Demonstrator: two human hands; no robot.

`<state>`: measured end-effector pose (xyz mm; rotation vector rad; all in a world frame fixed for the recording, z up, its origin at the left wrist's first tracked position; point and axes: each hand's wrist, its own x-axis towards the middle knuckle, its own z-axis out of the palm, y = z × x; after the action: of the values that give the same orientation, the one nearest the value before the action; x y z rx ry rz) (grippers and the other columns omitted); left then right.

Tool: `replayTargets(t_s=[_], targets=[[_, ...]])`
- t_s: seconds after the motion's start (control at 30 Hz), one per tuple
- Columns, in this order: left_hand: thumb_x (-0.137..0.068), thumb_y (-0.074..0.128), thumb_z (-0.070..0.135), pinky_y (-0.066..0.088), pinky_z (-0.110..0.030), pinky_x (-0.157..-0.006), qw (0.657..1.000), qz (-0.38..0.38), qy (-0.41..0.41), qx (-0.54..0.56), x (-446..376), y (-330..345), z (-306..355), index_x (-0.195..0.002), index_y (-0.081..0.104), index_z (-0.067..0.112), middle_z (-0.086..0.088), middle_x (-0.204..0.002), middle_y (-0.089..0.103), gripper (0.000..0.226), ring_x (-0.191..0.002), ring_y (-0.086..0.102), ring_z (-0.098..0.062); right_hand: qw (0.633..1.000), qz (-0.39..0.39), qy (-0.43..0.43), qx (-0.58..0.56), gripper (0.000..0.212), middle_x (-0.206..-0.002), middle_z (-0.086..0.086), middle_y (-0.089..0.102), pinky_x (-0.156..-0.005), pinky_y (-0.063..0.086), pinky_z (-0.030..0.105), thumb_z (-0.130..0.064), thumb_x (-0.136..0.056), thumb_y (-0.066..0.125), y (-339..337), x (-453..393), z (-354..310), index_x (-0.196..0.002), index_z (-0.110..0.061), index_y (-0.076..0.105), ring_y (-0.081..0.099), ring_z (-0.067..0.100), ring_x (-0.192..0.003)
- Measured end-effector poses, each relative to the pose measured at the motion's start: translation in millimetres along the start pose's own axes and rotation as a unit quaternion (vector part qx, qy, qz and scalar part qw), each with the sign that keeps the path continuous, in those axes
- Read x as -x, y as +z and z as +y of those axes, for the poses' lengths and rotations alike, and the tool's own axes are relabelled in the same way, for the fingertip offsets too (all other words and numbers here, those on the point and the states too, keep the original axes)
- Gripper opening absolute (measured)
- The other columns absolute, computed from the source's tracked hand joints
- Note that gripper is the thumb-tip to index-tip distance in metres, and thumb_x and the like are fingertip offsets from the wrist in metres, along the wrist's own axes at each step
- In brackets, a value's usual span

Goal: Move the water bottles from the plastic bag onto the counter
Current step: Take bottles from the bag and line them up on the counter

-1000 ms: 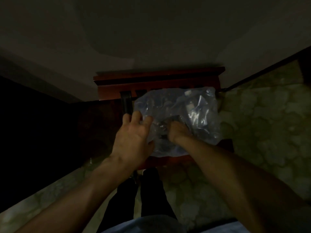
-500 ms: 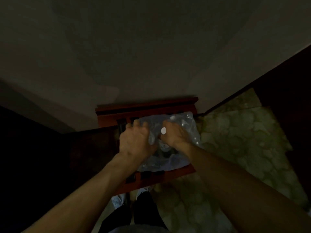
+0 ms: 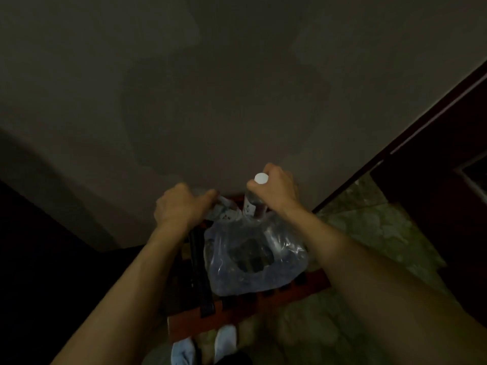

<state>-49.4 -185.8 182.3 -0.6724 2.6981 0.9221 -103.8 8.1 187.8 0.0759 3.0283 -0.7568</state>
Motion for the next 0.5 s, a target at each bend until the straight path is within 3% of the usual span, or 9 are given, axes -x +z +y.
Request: replayTargets(t_s=[0.1,0.2,0.27,0.37,0.43,0.5], targets=[[-0.081,0.063,0.065,0.049,-0.029,-0.062,0.982,-0.043,-0.052,0.177,5,-14,-17,-0.097,0.070,0.007,-0.015,-0.097,0.071,0.060,-0.083,0.069,-0.029,0.999,0.047,-0.019,-0.018,0.031,-0.079,0.007,0.064,-0.061,0.049,0.036,-0.044,-0.073,0.066,-27,-1,-22,-0.081,-0.015,0.055,0.062,0.027,-0.076],[-0.073,0.078,0.051,0.048,-0.021,-0.040,0.918,-0.081,-0.080,0.379,19,-26,-26,-0.077,0.072,0.006,-0.016,-0.080,0.073,0.045,-0.049,0.070,-0.017,0.994,0.081,-0.044,-0.054,0.032,-0.073,0.006,0.062,-0.059,0.049,0.038,-0.042,-0.072,0.066,-49,2,-46,-0.077,-0.011,0.057,0.061,0.026,-0.070],[-0.057,0.086,0.051,0.052,-0.022,-0.044,0.885,-0.120,-0.084,0.441,31,-32,-27,-0.083,0.073,0.004,-0.014,-0.076,0.076,0.056,-0.052,0.073,-0.015,0.989,0.099,-0.069,-0.083,0.032,-0.065,0.004,0.056,-0.053,0.042,0.036,-0.040,-0.071,0.065,-60,8,-61,-0.070,-0.011,0.052,0.057,0.025,-0.064],[-0.042,0.092,0.046,0.059,-0.032,-0.059,0.856,-0.174,-0.081,0.480,53,-41,-24,-0.096,0.072,-0.001,-0.016,-0.081,0.078,0.074,-0.071,0.077,-0.027,0.981,0.120,-0.099,-0.116,0.032,-0.063,0.006,0.057,-0.052,0.039,0.033,-0.039,-0.069,0.065,-77,21,-84,-0.069,-0.009,0.054,0.056,0.023,-0.061],[-0.051,0.089,0.039,0.059,-0.032,-0.060,0.857,-0.190,-0.059,0.476,69,-48,-24,-0.100,0.072,-0.001,-0.018,-0.086,0.077,0.066,-0.074,0.077,-0.028,0.976,0.131,-0.118,-0.129,0.033,-0.062,0.006,0.058,-0.052,0.040,0.032,-0.039,-0.068,0.066,-88,32,-98,-0.069,-0.008,0.057,0.056,0.024,-0.061],[-0.069,0.082,0.030,0.058,-0.028,-0.056,0.862,-0.186,-0.036,0.470,83,-58,-27,-0.100,0.073,0.001,-0.014,-0.085,0.078,0.043,-0.071,0.076,-0.022,0.973,0.128,-0.139,-0.135,0.032,-0.057,0.001,0.054,-0.051,0.039,0.030,-0.040,-0.066,0.065,-98,42,-112,-0.065,-0.009,0.056,0.055,0.022,-0.058]])
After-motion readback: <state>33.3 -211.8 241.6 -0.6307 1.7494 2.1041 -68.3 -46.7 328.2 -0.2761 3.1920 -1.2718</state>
